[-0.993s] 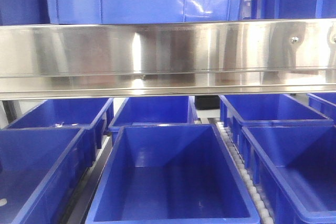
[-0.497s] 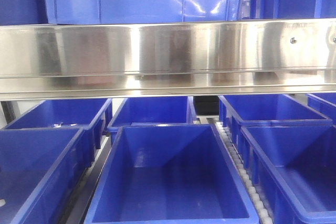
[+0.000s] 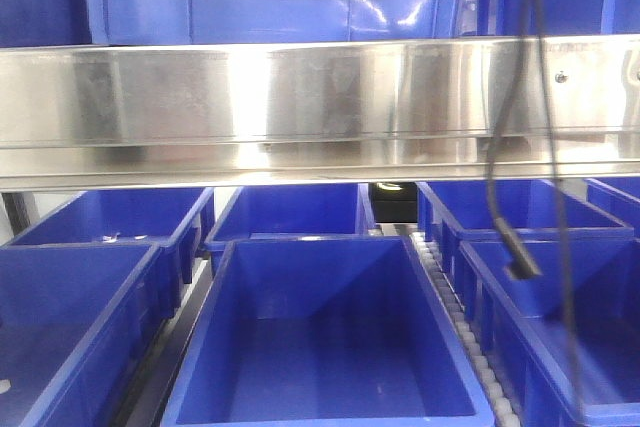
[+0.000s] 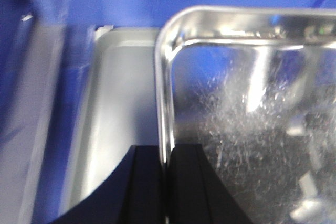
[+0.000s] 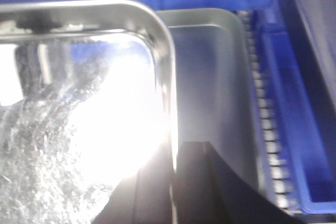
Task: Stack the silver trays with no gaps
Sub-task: 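Lower the held tray onto the stacked silver trays with both grippers, then open both grippers and lift them off the tray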
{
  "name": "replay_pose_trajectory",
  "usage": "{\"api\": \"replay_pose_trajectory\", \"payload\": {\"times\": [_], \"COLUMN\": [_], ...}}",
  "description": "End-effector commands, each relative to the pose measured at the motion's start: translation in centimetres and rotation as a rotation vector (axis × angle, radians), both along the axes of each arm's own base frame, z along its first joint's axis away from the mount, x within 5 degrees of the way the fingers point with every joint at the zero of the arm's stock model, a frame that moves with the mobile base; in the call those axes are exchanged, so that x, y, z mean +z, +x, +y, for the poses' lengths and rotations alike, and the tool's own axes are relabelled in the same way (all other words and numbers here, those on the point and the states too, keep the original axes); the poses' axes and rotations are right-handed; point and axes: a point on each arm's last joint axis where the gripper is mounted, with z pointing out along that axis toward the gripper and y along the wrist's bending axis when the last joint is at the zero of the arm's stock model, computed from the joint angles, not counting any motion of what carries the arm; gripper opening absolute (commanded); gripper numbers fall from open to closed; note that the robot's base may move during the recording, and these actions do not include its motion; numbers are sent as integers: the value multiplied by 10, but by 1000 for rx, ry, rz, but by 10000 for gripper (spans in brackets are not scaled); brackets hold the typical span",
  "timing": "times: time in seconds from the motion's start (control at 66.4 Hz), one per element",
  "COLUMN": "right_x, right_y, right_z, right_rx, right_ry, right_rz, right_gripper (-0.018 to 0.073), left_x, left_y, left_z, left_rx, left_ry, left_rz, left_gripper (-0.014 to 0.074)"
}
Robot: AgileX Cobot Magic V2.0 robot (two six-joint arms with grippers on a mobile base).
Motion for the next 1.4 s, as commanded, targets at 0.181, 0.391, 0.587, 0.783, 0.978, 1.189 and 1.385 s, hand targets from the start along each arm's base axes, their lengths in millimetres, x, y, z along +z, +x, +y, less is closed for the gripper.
{"api": "replay_pose_trajectory", "payload": {"times": [0.181, 0.391, 0.587, 0.783, 0.978, 1.189, 1.385], "right_x": [20, 8, 6, 1, -2, -2, -2], "right_y": [22, 28, 29, 31, 33, 33, 34], "right_z": [17, 21, 20, 8, -1, -3, -4], "right_rx": [133, 139, 141, 99, 87, 97, 100], "right_ry": [225, 209, 181, 141, 100, 74, 54], "right_rz": [-269, -250, -251, -194, -166, -168, -177], "right_gripper": [-15, -15, -13, 208, 365, 361, 361], "left_x": [-18, -25, -25, -26, -27, -29, -30], "left_y": [18, 21, 21, 21, 24, 29, 30], "left_z": [-24, -25, -25, -24, -13, 8, 15], "left_rx": [-38, -37, -37, -33, 7, 68, 85], "left_ry": [-104, -97, -93, -93, -98, -85, -81], "left_rz": [-5, 12, 11, 17, 32, 66, 76], "left_gripper": [-16, -16, -16, -15, 167, 353, 349]}}
